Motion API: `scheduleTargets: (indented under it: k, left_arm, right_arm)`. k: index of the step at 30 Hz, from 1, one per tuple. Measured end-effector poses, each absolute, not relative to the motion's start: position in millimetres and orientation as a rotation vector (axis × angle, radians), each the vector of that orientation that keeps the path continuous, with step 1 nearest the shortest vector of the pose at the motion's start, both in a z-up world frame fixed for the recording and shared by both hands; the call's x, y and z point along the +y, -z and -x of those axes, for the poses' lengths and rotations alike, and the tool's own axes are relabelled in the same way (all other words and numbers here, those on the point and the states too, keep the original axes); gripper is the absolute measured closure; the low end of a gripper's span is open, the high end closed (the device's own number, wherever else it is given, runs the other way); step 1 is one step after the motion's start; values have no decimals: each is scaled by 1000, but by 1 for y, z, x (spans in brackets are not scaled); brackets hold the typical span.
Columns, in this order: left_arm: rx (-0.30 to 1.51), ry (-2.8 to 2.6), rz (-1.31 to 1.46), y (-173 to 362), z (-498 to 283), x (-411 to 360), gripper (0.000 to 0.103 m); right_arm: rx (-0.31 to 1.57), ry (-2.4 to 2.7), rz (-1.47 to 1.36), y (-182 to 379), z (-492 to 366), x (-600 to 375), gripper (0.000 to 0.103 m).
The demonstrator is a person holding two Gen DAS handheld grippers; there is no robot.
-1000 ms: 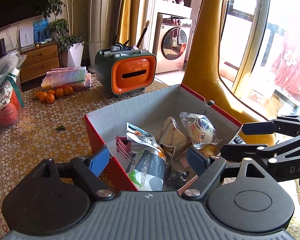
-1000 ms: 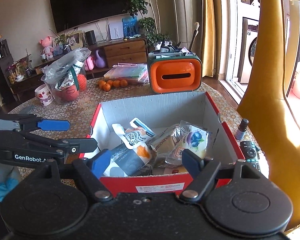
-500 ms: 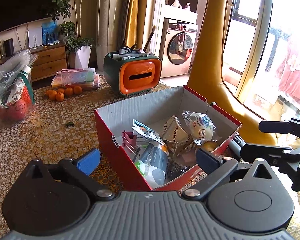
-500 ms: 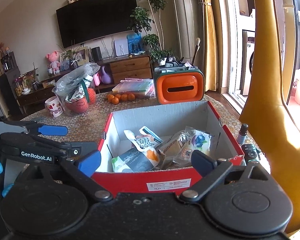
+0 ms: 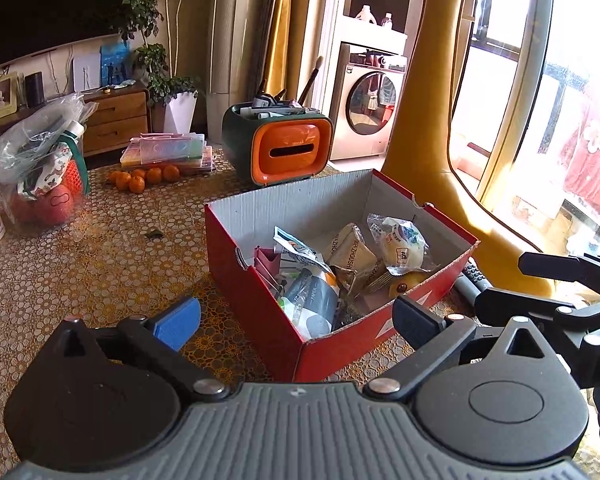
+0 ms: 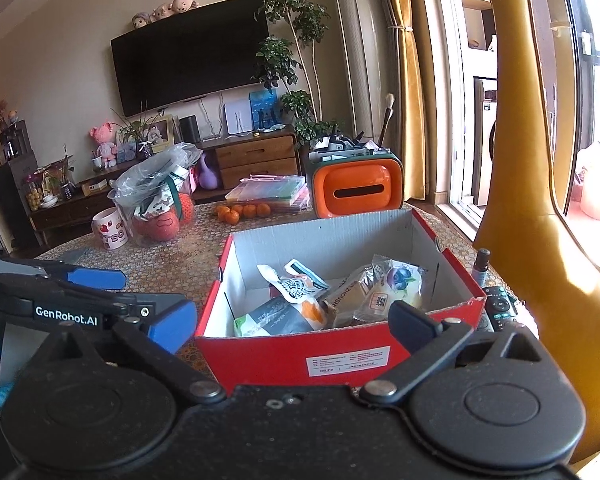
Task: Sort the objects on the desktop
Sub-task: 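Withdraw both tools up and away from the filled box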
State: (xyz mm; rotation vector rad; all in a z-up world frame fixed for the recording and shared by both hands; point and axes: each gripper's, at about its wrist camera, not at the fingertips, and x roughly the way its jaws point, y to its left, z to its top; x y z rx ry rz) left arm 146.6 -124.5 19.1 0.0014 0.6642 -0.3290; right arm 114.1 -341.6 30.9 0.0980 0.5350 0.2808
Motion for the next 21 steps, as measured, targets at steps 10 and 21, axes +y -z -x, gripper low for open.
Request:
scheduleTargets:
  k: [10, 21]
  left_arm:
    - [694, 309, -27, -17, -126, -128, 0]
    - [724, 326, -35, -8, -113, -127, 0]
  right_arm:
    - [545, -238, -154, -27, -93, -347, 1]
    - [570, -214, -160, -22, -77, -346, 1]
